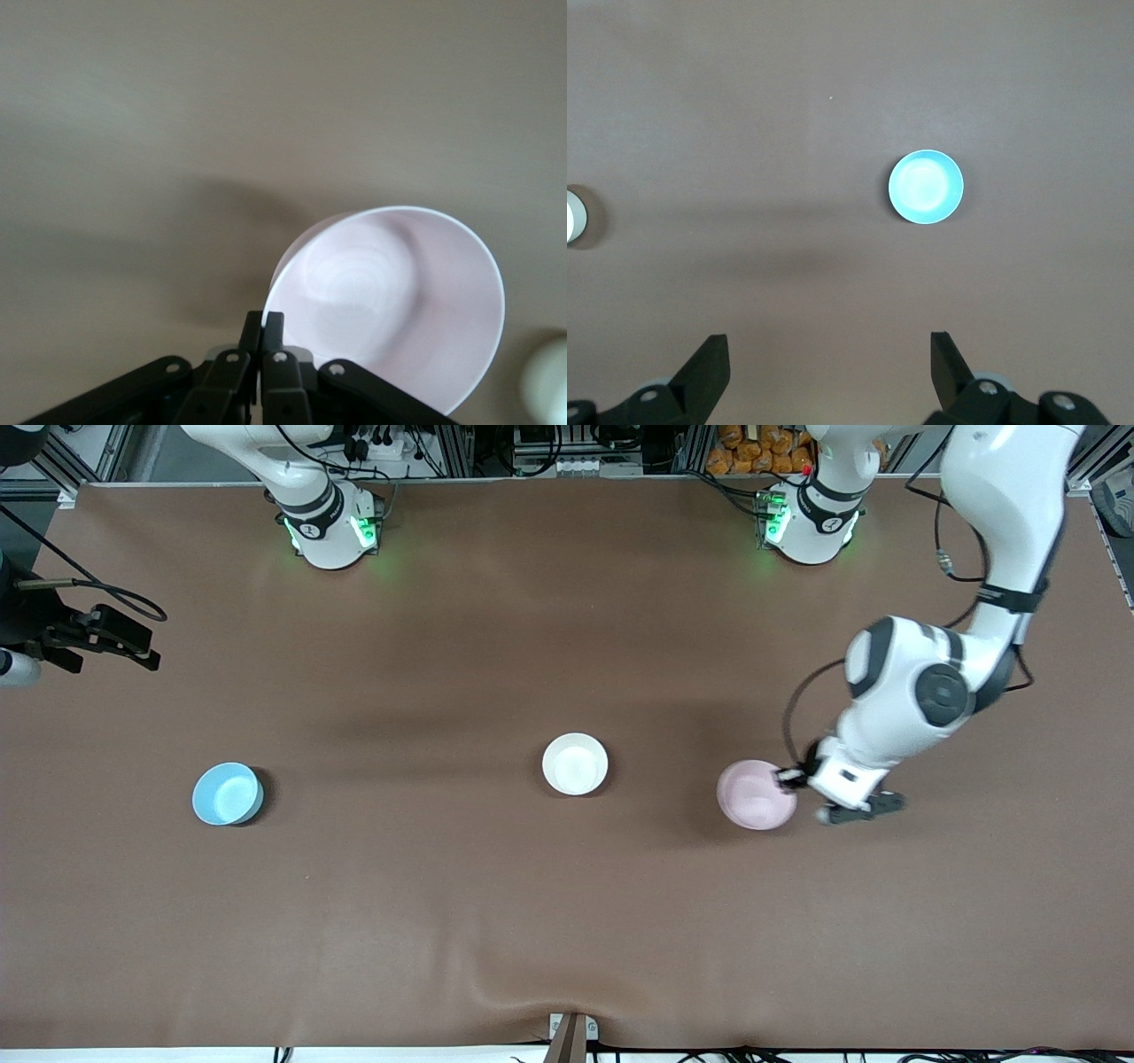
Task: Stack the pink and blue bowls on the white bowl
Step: 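Carry the pink bowl with the left gripper onto the white bowl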
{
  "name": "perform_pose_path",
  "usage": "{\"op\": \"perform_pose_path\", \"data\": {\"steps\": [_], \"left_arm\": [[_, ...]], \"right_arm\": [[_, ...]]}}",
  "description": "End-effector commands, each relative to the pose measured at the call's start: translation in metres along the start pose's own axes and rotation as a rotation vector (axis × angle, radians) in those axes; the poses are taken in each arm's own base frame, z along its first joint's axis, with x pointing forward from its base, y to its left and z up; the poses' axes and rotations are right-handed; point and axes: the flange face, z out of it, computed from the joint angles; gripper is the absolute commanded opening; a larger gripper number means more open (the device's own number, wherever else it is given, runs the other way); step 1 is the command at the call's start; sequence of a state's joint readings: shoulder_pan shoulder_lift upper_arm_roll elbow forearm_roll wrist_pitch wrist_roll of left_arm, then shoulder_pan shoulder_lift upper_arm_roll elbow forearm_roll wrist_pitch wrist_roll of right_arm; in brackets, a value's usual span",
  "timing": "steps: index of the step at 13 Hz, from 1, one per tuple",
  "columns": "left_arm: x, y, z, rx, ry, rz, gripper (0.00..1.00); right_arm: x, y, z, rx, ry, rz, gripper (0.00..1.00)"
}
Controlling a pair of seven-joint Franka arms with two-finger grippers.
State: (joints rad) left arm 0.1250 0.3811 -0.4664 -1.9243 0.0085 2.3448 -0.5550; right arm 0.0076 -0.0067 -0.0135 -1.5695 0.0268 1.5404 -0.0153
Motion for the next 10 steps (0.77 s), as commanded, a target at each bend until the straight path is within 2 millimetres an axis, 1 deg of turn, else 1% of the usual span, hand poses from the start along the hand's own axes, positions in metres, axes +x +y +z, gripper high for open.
{"op": "perform_pose_path", "data": {"steps": [1, 2, 3, 4, 5, 6, 8, 10], "left_arm": [[-0.021, 0.080, -0.027, -0.043, -0.037, -0.086, 0.00], [-0.038, 0.109, -0.026, -0.052, -0.042, -0.083, 0.00], [-0.054, 0.131, -0.019, -0.051, -0.053, -0.079, 0.00], [-0.063, 0.142, -0.007, -0.042, -0.066, -0.050, 0.00], [-0.076, 0.158, 0.006, -0.042, -0.088, -0.030, 0.00], [-0.092, 0.182, 0.017, -0.051, -0.109, -0.005, 0.00], [-0.105, 0.203, 0.035, -0.050, -0.130, -0.031, 0.00], [-0.107, 0.205, 0.044, -0.040, -0.134, -0.031, 0.00]], "right_arm": [[-0.001, -0.001, -0.001, 0.009, -0.002, 0.012, 1.00], [-0.001, -0.001, -0.001, 0.009, -0.002, 0.012, 1.00], [-0.001, -0.001, -0.001, 0.009, -0.002, 0.012, 1.00], [-0.001, -0.001, -0.001, 0.009, -0.002, 0.012, 1.00], [-0.001, -0.001, -0.001, 0.009, -0.001, 0.012, 1.00], [-0.001, -0.001, -0.001, 0.009, -0.001, 0.012, 1.00], [0.001, 0.000, 0.001, 0.004, -0.001, 0.012, 1.00], [0.008, -0.003, 0.013, 0.000, -0.027, 0.005, 1.00]]}}
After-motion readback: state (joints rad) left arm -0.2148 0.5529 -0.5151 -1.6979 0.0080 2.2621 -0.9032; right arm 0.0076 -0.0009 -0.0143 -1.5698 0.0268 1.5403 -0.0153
